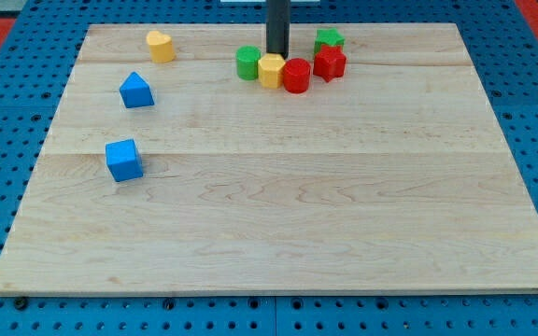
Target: Place the yellow hexagon at the center below diagonally to the red circle
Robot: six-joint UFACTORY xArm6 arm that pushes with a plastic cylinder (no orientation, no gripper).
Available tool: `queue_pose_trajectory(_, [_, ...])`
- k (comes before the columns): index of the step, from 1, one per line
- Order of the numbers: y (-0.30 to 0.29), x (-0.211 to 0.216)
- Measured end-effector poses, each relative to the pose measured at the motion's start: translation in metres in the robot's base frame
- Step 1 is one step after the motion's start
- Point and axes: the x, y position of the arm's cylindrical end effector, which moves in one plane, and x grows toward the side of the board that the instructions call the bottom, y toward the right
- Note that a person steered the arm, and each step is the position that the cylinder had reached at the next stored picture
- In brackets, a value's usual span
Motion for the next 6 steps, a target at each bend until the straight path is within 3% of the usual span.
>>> queue_pose_trajectory(1, [-0.012,0.029])
queue_pose_trajectory(2, [-0.017,0.029])
queue_pose_trajectory(3, [0.031,0.018])
queue_pose_trajectory(4, [0.012,-0.013])
queue_pose_trajectory(5, [-0.050,-0.012])
queue_pose_trajectory(6, [-0.058,0.001])
